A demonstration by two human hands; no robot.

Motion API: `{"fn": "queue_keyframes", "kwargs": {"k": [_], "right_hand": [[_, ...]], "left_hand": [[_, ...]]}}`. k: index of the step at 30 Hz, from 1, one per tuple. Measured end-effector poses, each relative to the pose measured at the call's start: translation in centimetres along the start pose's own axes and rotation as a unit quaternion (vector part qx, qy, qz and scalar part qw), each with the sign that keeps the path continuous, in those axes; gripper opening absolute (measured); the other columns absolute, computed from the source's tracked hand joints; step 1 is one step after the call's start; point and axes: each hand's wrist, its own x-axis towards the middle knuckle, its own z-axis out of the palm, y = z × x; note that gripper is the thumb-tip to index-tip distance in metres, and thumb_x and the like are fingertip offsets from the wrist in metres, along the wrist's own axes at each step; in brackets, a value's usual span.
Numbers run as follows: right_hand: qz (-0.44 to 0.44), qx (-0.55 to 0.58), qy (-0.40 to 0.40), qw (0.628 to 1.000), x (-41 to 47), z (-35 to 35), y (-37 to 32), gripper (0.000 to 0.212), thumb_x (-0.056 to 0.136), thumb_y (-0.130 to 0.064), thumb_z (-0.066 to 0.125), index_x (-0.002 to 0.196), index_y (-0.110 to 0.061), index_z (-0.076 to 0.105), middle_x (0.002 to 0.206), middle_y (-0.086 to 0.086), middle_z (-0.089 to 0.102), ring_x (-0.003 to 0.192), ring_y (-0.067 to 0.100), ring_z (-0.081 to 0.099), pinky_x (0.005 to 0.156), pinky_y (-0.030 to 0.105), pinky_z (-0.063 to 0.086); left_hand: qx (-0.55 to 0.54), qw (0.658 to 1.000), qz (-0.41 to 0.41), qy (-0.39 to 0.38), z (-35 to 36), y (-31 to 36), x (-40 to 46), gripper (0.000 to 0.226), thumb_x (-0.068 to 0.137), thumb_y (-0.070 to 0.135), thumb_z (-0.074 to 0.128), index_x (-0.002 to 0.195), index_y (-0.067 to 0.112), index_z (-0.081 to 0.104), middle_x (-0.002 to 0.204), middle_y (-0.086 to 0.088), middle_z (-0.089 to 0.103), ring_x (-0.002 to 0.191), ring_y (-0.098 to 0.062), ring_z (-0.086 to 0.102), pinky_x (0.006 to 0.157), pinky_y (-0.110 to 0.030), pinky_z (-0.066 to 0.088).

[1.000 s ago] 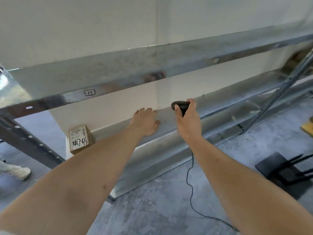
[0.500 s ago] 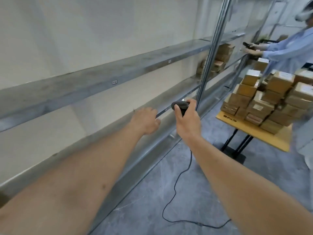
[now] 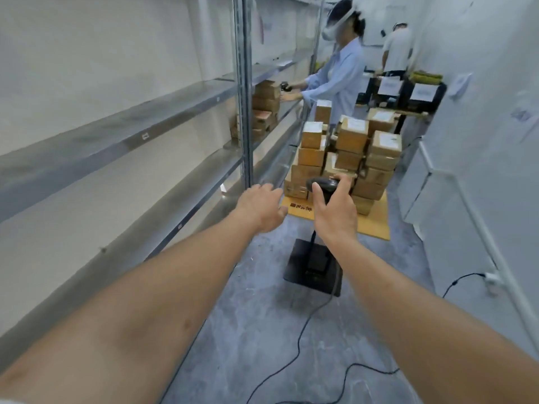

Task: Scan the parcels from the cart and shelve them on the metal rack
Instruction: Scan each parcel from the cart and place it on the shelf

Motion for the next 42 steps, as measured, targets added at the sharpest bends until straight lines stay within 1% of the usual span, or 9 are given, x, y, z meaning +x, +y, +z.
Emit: {"fn": "queue_keyframes", "kwargs": {"k": [5,12,17,20,25,34,38,40,42], "right_hand": [[0.04,-0.025,0.065,0.997,8.1,-1.6,4.3,0.048,0.106,-0.055,0.049,0.142,-0.026,0.035,0.113,0.006,0.063,0.098,0.03,0.062,0.075,0.04,0.048],[0.078,-0.041,0.138,0.986,18.2,-5.0,9.7,0.045,0.107,-0.051,0.051,0.141,-0.025,0.036,0.12,0.006,0.065,0.102,0.029,0.064,0.075,0.036,0.044],[0.082,-0.034,0.156,0.984,25.4,-7.8,13.3,0.042,0.107,-0.05,0.05,0.138,-0.027,0.034,0.118,0.004,0.063,0.099,0.025,0.063,0.077,0.04,0.054],[0.08,-0.036,0.155,0.984,30.4,-8.8,16.6,0.044,0.107,-0.051,0.05,0.139,-0.025,0.034,0.117,0.006,0.064,0.099,0.028,0.064,0.077,0.043,0.055],[0.068,-0.015,0.121,0.99,38.7,-10.1,22.5,0.042,0.108,-0.046,0.051,0.139,-0.022,0.036,0.113,0.0,0.06,0.096,0.024,0.061,0.068,0.031,0.043],[0.075,-0.017,0.05,0.996,49.5,-10.1,30.0,0.041,0.107,-0.049,0.05,0.138,-0.026,0.038,0.111,-0.001,0.061,0.092,0.023,0.058,0.075,0.036,0.042],[0.089,0.005,0.033,0.995,52.5,-9.5,32.2,0.041,0.107,-0.049,0.051,0.139,-0.027,0.038,0.113,0.0,0.061,0.097,0.025,0.06,0.078,0.039,0.047],[0.099,0.012,0.033,0.994,53.7,-9.2,33.0,0.041,0.107,-0.049,0.051,0.139,-0.028,0.038,0.111,-0.001,0.061,0.096,0.025,0.06,0.079,0.04,0.047],[0.107,0.014,0.035,0.994,54.6,-8.9,33.7,0.042,0.106,-0.049,0.051,0.14,-0.028,0.038,0.11,-0.001,0.06,0.095,0.025,0.06,0.078,0.038,0.045]], "left_hand": [[-0.015,0.997,0.078,0.022,0.8,5.3,10.7,0.054,0.105,0.051,0.046,0.148,0.018,0.053,0.147,-0.008,0.055,0.136,-0.032,0.05,0.113,-0.05,0.043],[-0.023,0.986,0.166,0.023,2.0,12.5,23.1,0.051,0.104,0.051,0.05,0.145,0.021,0.054,0.141,-0.006,0.059,0.13,-0.03,0.054,0.108,-0.048,0.048],[-0.029,0.982,0.186,0.019,2.9,17.6,30.9,0.052,0.104,0.05,0.051,0.147,0.02,0.054,0.145,-0.007,0.057,0.134,-0.031,0.052,0.111,-0.049,0.046],[-0.032,0.984,0.174,0.021,3.7,20.7,35.7,0.053,0.105,0.049,0.051,0.147,0.018,0.053,0.148,-0.009,0.055,0.137,-0.032,0.05,0.113,-0.05,0.043],[-0.059,0.991,0.119,0.021,5.8,25.8,43.1,0.055,0.105,0.048,0.054,0.15,0.017,0.05,0.153,-0.009,0.051,0.141,-0.031,0.047,0.114,-0.048,0.042],[-0.106,0.994,-0.004,-0.008,9.9,30.8,53.8,0.058,0.104,0.048,0.056,0.153,0.017,0.044,0.158,-0.01,0.04,0.138,-0.033,0.047,0.107,-0.049,0.048],[-0.116,0.993,-0.014,-0.005,11.5,31.3,56.7,0.055,0.105,0.045,0.056,0.151,0.016,0.045,0.156,-0.012,0.04,0.136,-0.033,0.046,0.105,-0.046,0.049],[-0.101,0.995,-0.024,-0.007,12.1,31.5,58.0,0.064,0.102,0.057,0.056,0.151,0.018,0.045,0.154,-0.014,0.039,0.137,-0.034,0.043,0.107,-0.047,0.046],[-0.091,0.994,-0.053,-0.018,12.6,31.6,59.3,0.083,0.091,0.078,0.053,0.15,0.021,0.043,0.154,-0.017,0.036,0.139,-0.036,0.038,0.111,-0.049,0.042]]}}
